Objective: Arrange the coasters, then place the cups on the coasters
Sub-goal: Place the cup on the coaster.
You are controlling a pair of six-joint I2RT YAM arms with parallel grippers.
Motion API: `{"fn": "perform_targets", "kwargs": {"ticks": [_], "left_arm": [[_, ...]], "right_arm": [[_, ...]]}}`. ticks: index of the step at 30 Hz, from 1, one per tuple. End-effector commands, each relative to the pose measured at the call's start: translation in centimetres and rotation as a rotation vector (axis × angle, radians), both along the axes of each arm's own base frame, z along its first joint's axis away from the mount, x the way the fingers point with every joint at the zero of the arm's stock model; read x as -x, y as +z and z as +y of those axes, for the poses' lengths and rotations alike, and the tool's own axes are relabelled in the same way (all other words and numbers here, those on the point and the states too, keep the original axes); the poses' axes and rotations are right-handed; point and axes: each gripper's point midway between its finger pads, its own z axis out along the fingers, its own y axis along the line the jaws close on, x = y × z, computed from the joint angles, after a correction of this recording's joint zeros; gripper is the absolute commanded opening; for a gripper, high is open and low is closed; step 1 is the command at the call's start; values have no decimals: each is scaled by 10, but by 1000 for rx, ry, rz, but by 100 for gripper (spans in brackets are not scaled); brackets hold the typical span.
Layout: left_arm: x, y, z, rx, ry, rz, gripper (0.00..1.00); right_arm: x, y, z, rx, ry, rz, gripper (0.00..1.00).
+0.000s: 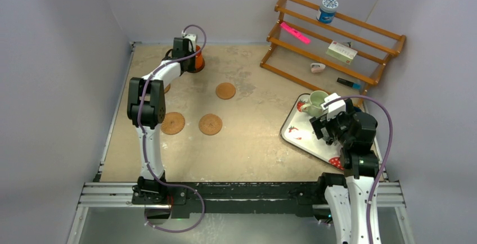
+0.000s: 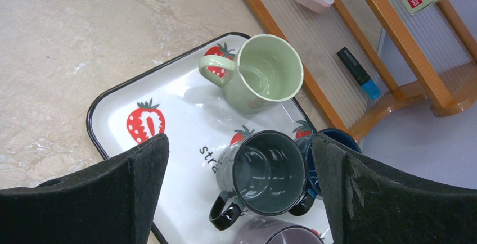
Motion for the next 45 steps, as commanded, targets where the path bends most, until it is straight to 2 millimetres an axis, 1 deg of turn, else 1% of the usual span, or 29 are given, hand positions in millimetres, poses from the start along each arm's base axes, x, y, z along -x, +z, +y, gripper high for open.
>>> {"fn": "perform_targets", "kwargs": {"ticks": [1,11,45], "left_arm": [[-14,22,-5,35,-17,-61,0],[-10,26,2,27,31,-62,0],[-6,27,4,42,69,-26,0]], "right_arm": [[1,1,4,0,24,-7,99],[1,0,4,1,26,-6,99],[1,1,4,2,27,-8,99]]}}
